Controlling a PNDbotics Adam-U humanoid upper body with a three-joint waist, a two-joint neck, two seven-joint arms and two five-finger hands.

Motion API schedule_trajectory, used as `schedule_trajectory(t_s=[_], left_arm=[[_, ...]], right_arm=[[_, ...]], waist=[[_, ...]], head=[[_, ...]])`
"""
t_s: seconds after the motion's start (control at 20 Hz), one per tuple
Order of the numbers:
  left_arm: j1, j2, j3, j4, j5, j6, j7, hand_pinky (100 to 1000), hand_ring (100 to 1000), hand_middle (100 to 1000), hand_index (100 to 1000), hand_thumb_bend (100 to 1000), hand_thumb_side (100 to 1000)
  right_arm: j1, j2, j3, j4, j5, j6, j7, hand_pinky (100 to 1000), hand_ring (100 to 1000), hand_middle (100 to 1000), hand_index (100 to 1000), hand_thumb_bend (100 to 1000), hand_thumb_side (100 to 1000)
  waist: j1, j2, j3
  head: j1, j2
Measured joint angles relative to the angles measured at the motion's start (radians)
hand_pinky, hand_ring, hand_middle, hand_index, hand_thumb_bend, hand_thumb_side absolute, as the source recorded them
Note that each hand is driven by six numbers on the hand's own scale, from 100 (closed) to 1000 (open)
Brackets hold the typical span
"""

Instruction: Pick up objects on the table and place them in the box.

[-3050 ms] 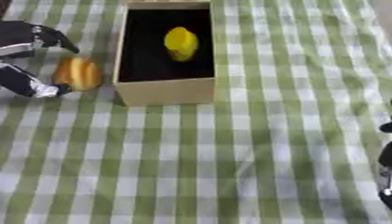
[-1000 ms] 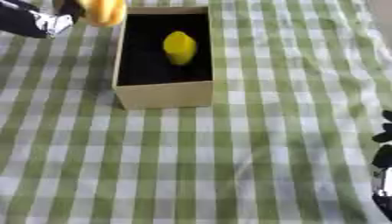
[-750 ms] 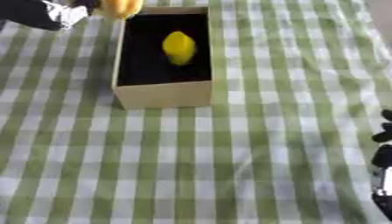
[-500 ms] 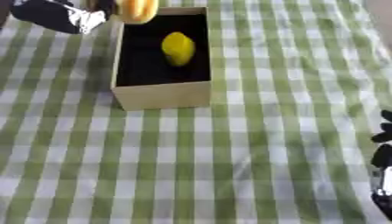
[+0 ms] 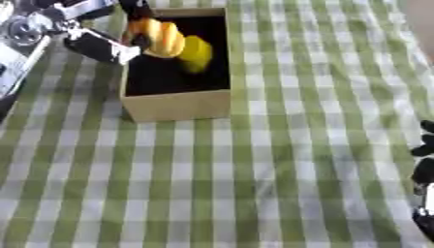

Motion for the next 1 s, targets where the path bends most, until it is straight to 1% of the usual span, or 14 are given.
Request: schedule_trajectory(t_s=[0.1,0.15,0.2,0.3,0.35,0.4,0.45,0.5,0.55,0.6,0.65,0.7,0.8,1.0], left_arm=[[0.000,-0.015,0.000,0.017,0.016,-0.029,0.012,769,618,599,719,100,203],[-0.001,-0.024,0.000,0.026,0.023,-0.046,0.018,772,633,617,757,100,192],[-0.001,-0.031,0.000,0.037,0.026,-0.062,0.023,772,639,621,764,100,185],[-0.003,-0.042,0.000,0.061,0.022,-0.092,0.028,781,663,646,789,100,217],[-0.003,-0.046,0.000,0.073,0.014,-0.105,0.029,796,700,687,826,100,247],[-0.003,-0.049,0.000,0.084,0.003,-0.117,0.027,835,771,758,895,100,317],[-0.004,-0.051,0.001,0.094,-0.014,-0.127,0.026,869,830,799,932,102,413],[-0.005,-0.053,0.001,0.101,-0.033,-0.136,0.024,897,872,826,948,193,542],[-0.006,-0.056,0.002,0.107,-0.057,-0.144,0.025,921,915,853,966,326,713],[-0.007,-0.057,0.003,0.110,-0.084,-0.152,0.027,928,924,859,975,372,763],[-0.008,-0.057,0.007,0.112,-0.110,-0.157,0.032,924,922,858,976,390,780],[-0.009,-0.057,0.009,0.112,-0.135,-0.163,0.038,924,923,859,977,389,779],[-0.009,-0.057,0.015,0.112,-0.171,-0.169,0.051,924,917,857,973,362,773],[-0.009,-0.057,0.024,0.110,-0.190,-0.169,0.072,922,908,849,967,325,750]], right_arm=[[-0.001,0.000,0.000,0.000,-0.005,0.002,0.003,925,803,479,698,100,513],[-0.001,0.000,0.000,0.000,-0.008,0.003,0.005,924,803,478,697,100,514],[-0.001,0.000,0.000,0.000,-0.010,0.004,0.008,924,803,478,697,100,514],[-0.001,0.001,0.002,0.000,-0.013,0.006,0.013,924,803,477,696,100,515],[-0.001,0.001,0.002,0.000,-0.014,0.008,0.016,925,803,477,696,100,515],[-0.001,0.001,0.002,0.000,-0.015,0.009,0.017,926,803,477,696,100,514],[-0.001,0.002,0.002,0.000,-0.016,0.011,0.020,926,803,477,697,100,514],[-0.002,0.003,0.002,0.000,-0.017,0.013,0.022,926,803,477,697,100,513],[-0.002,0.005,0.002,0.000,-0.018,0.014,0.025,927,804,476,697,100,511],[-0.003,0.007,0.002,0.000,-0.018,0.015,0.028,927,803,475,696,100,511],[-0.003,0.009,0.002,0.000,-0.018,0.016,0.032,927,803,475,696,100,510],[-0.003,0.010,0.002,0.000,-0.018,0.017,0.035,927,803,475,696,100,510],[-0.004,0.010,0.002,0.000,-0.019,0.019,0.042,928,803,474,696,100,511],[-0.004,0.012,0.003,0.000,-0.022,0.025,0.052,928,804,473,697,100,509]], waist=[[-0.001,0.000,0.000],[-0.001,0.000,0.000],[-0.002,0.000,-0.001],[-0.002,0.000,-0.001],[-0.002,0.000,-0.001],[-0.002,0.000,-0.001],[-0.002,0.000,-0.001],[-0.002,0.000,-0.001],[-0.001,0.000,-0.001],[-0.001,0.000,-0.001],[-0.001,0.000,-0.001],[-0.001,0.000,0.000],[-0.001,0.000,0.000],[-0.002,0.000,0.002]], head=[[0.001,-0.001],[0.001,-0.001],[0.002,-0.003],[0.003,-0.004],[0.004,-0.004],[0.004,-0.004],[0.004,-0.004],[0.004,-0.004],[0.004,-0.004],[0.004,-0.004],[0.003,-0.004],[0.003,-0.004],[0.002,-0.004],[0.001,-0.004]])
